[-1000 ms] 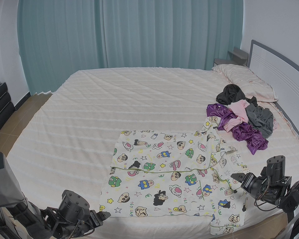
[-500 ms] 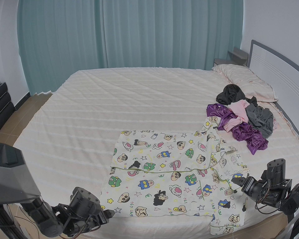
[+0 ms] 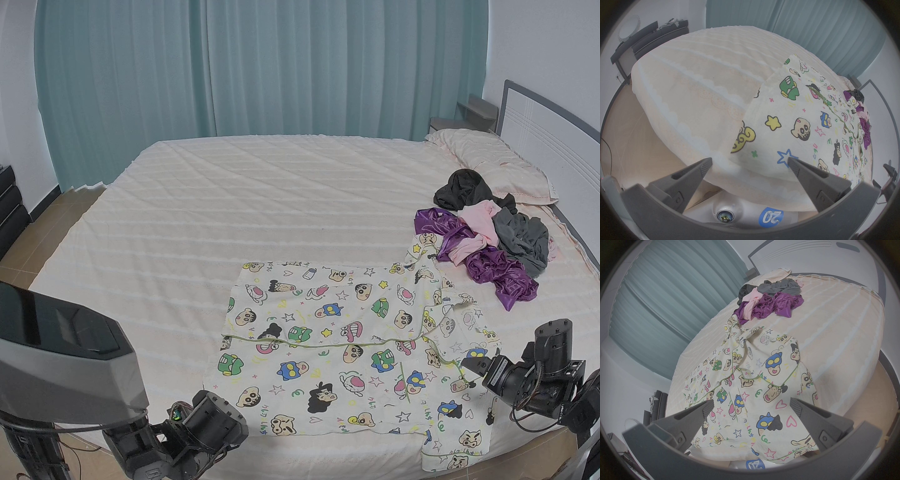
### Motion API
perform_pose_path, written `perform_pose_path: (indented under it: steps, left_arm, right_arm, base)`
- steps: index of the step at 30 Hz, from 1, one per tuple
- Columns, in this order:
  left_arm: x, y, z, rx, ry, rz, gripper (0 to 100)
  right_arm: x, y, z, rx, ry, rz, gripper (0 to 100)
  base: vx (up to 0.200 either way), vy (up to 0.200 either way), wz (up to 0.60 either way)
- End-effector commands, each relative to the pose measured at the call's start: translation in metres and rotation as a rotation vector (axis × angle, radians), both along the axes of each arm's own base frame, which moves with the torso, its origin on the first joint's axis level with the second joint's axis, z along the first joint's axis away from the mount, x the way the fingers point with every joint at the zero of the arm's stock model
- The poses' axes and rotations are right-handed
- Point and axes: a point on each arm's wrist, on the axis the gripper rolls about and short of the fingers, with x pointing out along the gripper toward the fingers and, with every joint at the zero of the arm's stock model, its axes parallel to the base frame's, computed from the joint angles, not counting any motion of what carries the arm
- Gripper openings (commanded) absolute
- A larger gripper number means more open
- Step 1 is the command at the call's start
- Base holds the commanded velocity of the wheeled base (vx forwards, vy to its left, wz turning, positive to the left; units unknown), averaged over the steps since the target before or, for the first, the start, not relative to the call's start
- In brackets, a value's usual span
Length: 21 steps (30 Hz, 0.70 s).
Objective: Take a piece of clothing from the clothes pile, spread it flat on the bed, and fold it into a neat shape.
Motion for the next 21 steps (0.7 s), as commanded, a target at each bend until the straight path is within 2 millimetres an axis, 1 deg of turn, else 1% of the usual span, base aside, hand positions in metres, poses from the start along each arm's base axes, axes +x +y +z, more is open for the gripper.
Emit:
perform_pose_path:
  steps: [1,7,12,14,18,21]
  left_arm:
    - [0.004,-0.005,-0.014,0.020,0.028,0.011,100]
    - [0.002,-0.002,-0.013,0.012,0.036,0.018,100]
    - [0.000,-0.003,-0.012,-0.001,0.055,-0.009,100]
    - [0.000,-0.002,-0.012,0.019,0.064,-0.041,100]
    - [0.004,0.010,-0.013,0.052,0.084,-0.065,100]
    - [0.004,0.015,-0.010,0.021,0.111,-0.089,100]
  right_arm:
    - [-0.002,0.004,-0.001,-0.006,0.006,0.018,100]
    - [-0.001,0.004,0.004,0.004,-0.021,0.022,100]
    - [-0.001,0.004,0.001,0.002,-0.006,0.020,100]
    - [-0.002,0.001,-0.001,0.001,0.006,0.008,100]
    - [-0.001,-0.001,-0.004,-0.007,0.024,0.001,100]
    - [0.001,-0.001,-0.009,-0.018,0.053,-0.002,100]
  base:
    - [0.000,0.000,0.00]
    - [0.000,0.000,0.00]
    - [0.000,0.000,0.00]
    - [0.000,0.000,0.00]
    - [0.000,0.000,0.00]
    - [0.000,0.000,0.00]
